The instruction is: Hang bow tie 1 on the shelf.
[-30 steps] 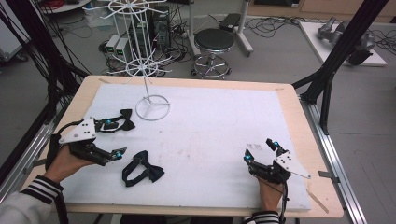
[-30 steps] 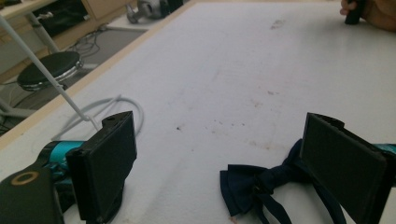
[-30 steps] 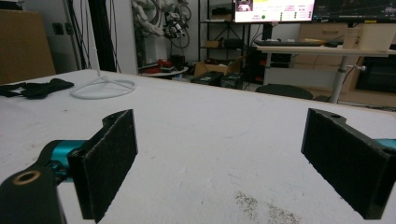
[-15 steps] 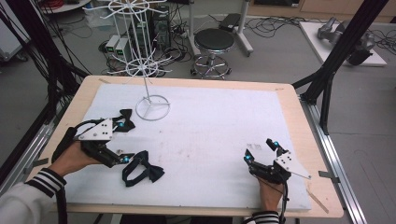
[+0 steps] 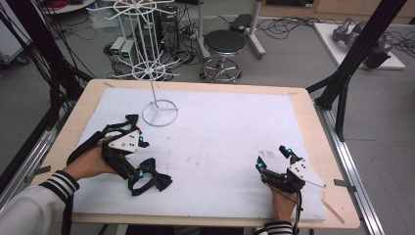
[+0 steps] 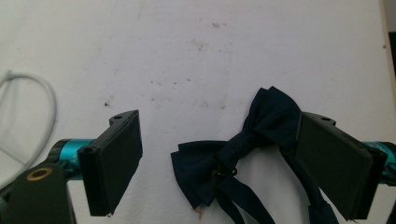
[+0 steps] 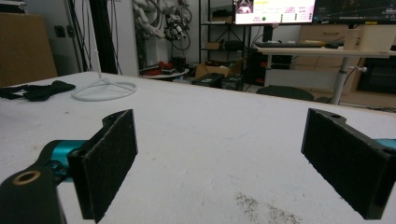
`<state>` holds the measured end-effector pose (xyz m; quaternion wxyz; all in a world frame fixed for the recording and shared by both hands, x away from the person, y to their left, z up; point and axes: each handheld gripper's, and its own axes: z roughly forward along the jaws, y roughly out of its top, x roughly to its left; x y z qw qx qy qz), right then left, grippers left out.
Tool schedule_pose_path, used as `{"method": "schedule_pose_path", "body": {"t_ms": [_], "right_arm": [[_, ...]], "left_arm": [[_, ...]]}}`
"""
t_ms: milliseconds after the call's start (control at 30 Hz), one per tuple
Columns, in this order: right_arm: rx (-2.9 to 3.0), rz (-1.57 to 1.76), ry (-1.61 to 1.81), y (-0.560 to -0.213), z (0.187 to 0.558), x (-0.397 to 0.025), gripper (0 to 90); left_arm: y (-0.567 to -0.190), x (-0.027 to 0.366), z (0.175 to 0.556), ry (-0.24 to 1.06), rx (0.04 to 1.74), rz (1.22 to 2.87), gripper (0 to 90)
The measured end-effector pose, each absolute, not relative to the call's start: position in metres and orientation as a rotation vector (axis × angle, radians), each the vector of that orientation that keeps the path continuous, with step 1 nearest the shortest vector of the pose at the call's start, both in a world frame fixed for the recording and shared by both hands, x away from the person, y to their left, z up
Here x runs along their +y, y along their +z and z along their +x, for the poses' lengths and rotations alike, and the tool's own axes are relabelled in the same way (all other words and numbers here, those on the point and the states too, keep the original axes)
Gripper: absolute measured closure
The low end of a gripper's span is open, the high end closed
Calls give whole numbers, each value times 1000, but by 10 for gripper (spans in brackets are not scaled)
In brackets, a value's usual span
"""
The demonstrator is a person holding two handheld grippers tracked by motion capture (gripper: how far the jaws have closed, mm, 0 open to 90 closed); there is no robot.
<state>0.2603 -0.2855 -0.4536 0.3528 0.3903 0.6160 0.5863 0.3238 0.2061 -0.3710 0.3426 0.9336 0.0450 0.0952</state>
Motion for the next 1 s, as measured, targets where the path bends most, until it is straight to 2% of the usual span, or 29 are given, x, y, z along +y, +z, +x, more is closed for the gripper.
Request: {"method": "schedule_pose_path", "body": {"t_ms": [500, 1000], "right_arm": [[1594, 1014, 1519, -454, 260, -285, 99], [1590, 1010, 1520, -454, 260, -286, 99]], "left_arm": [[-380, 185, 334, 184, 13, 2598, 174], [-393, 172, 338, 157, -109, 2697, 240]]}}
